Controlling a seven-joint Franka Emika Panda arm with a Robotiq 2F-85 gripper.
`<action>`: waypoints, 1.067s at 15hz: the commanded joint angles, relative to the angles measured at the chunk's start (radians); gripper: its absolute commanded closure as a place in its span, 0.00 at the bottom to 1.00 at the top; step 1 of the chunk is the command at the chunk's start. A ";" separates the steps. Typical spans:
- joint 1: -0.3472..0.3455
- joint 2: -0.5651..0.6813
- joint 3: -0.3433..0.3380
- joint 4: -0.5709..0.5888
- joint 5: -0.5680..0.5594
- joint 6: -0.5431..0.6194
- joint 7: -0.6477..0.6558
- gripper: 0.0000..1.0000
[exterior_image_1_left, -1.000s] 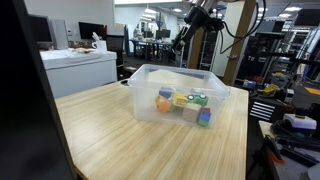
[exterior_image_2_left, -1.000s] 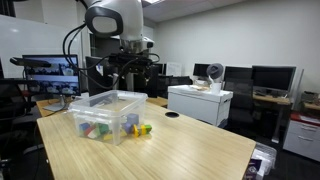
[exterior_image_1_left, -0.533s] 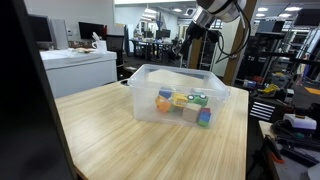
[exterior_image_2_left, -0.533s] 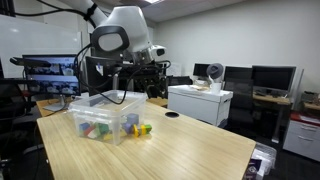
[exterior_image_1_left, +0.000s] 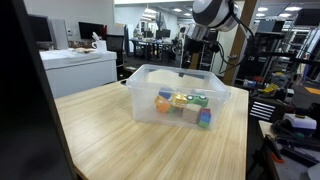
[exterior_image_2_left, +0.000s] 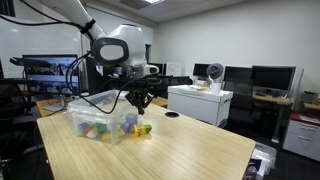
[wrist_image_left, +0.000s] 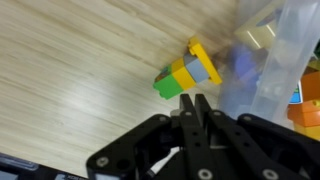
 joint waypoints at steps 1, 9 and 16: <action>-0.001 -0.057 0.039 -0.030 0.014 -0.128 -0.072 1.00; 0.008 -0.032 0.041 -0.033 -0.002 -0.019 -0.083 1.00; -0.023 0.082 0.040 -0.031 -0.017 0.211 0.019 0.41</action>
